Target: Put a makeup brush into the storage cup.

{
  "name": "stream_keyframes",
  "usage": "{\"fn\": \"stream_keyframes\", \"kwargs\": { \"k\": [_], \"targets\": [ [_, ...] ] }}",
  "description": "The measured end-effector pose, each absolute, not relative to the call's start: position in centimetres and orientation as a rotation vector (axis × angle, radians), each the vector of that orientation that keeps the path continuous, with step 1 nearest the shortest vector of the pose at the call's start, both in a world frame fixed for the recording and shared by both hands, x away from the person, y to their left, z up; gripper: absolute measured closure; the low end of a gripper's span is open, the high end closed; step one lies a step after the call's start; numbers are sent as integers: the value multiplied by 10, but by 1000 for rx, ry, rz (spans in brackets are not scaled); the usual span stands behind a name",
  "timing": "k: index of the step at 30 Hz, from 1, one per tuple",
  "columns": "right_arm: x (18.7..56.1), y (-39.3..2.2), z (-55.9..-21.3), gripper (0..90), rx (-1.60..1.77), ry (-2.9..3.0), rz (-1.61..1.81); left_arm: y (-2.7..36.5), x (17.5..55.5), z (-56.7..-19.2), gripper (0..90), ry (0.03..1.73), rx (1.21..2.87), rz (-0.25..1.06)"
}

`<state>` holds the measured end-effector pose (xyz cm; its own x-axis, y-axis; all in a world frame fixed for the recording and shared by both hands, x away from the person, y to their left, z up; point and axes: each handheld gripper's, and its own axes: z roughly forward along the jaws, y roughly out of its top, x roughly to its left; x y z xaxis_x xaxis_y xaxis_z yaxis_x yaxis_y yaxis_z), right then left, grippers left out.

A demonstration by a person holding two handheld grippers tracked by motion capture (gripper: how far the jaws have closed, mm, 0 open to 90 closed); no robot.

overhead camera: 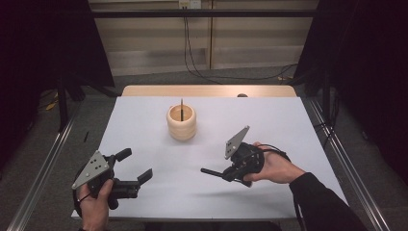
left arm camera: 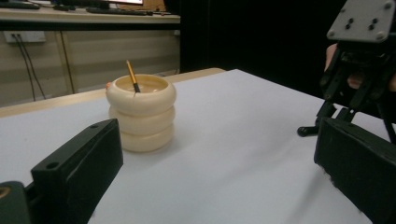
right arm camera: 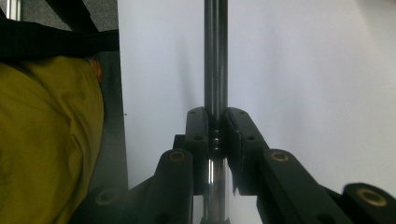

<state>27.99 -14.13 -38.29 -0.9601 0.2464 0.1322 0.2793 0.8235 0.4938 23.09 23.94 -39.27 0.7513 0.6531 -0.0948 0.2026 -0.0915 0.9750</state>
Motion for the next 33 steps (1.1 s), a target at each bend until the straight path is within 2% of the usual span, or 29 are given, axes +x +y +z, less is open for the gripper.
{"fn": "stream_keyframes", "kwargs": {
  "k": [8,17,27,33],
  "targets": [
    [280,-142,-385,798,-408,-2936,-824,225,236,-376,12,620,1663,452],
    [280,-144,-385,798,-415,-2937,-834,204,243,-373,11,559,1663,405],
    [278,-144,-385,798,-398,-2937,-826,187,250,-362,11,490,1739,386],
    [279,-144,-383,798,-390,-2938,-815,169,258,-362,12,425,1784,292]
  ]
}}
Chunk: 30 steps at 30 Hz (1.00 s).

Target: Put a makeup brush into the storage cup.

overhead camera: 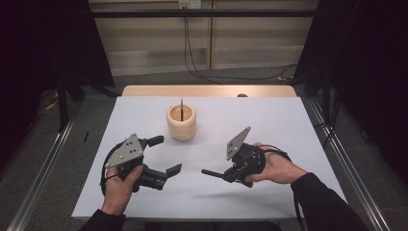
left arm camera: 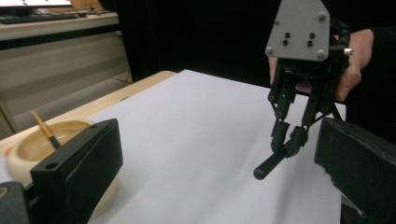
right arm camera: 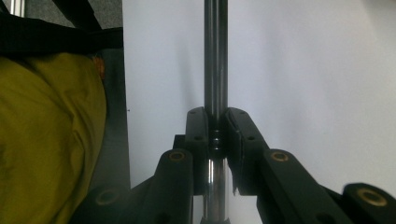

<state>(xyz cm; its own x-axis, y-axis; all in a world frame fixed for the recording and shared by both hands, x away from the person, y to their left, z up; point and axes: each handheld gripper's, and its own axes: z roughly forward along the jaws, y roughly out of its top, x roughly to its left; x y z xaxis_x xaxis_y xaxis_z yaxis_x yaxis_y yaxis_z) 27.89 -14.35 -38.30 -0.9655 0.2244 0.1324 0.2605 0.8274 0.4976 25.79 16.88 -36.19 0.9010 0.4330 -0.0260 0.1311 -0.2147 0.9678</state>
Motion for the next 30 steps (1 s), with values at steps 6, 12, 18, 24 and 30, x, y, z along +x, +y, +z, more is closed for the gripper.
{"fn": "stream_keyframes", "kwargs": {
  "k": [6,12,18,24,30],
  "targets": [
    [277,-142,-384,798,-377,-2938,-801,158,262,-361,12,377,1840,235],
    [277,-139,-384,798,-362,-2947,-786,146,265,-358,19,315,1918,175],
    [277,-134,-382,798,-331,-2955,-742,134,268,-357,19,262,2002,123],
    [273,-126,-385,798,-309,-2960,-689,124,270,-365,16,252,2105,106],
    [274,-121,-388,798,-286,-2974,-663,115,271,-374,24,236,2179,82]
  ]
}}
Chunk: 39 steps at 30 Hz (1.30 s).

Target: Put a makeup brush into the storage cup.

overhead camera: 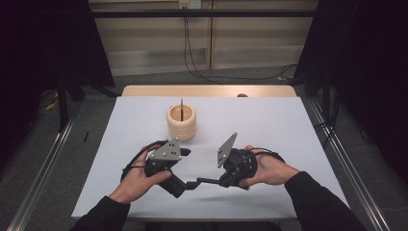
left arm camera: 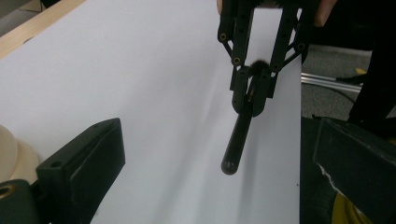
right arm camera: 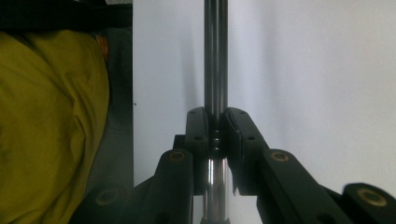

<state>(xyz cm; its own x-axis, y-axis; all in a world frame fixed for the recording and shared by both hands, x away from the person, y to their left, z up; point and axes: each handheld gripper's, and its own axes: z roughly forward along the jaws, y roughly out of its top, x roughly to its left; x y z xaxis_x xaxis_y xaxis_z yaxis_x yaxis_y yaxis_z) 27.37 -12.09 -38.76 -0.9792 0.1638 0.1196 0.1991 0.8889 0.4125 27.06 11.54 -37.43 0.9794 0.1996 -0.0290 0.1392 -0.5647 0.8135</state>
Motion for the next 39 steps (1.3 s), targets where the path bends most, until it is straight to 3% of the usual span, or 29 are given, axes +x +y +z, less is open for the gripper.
{"fn": "stream_keyframes", "kwargs": {
  "k": [20,28,34,39],
  "targets": [
    [273,-108,-389,799,-195,-2969,-615,94,268,-393,93,127,2377,28],
    [272,-104,-388,798,-183,-2968,-624,90,263,-397,339,87,2434,40],
    [271,-102,-388,799,-171,-2971,-624,88,263,-398,491,85,2485,-34],
    [271,-100,-389,799,-163,-2974,-624,86,264,-402,556,92,2482,-46]
  ]
}}
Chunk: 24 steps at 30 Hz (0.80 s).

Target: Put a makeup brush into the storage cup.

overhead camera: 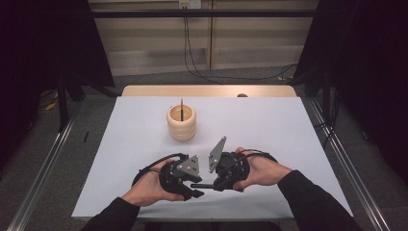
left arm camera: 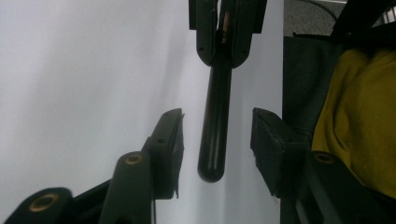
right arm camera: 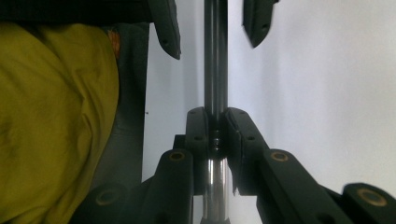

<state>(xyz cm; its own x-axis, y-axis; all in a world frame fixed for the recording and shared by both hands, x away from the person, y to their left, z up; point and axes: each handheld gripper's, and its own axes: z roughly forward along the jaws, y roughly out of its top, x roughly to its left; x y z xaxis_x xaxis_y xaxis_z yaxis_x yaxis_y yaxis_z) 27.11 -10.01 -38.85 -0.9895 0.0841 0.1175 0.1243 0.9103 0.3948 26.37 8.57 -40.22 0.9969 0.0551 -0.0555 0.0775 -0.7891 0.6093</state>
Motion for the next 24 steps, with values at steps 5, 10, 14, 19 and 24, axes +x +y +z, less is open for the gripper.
{"fn": "stream_keyframes", "kwargs": {
  "k": [5,10,14,19,24],
  "targets": [
    [271,-98,-389,799,-172,-2971,-634,83,265,-403,598,88,2484,-68],
    [271,-98,-390,799,-170,-2975,-623,82,265,-402,662,101,2471,-63],
    [270,-98,-390,799,-158,-2975,-645,81,264,-404,705,113,2478,-63],
    [269,-98,-390,799,-156,-2971,-629,79,266,-406,755,125,2463,-94],
    [270,-99,-390,799,-151,-2988,-630,79,268,-406,765,88,2450,-73]
  ]
}}
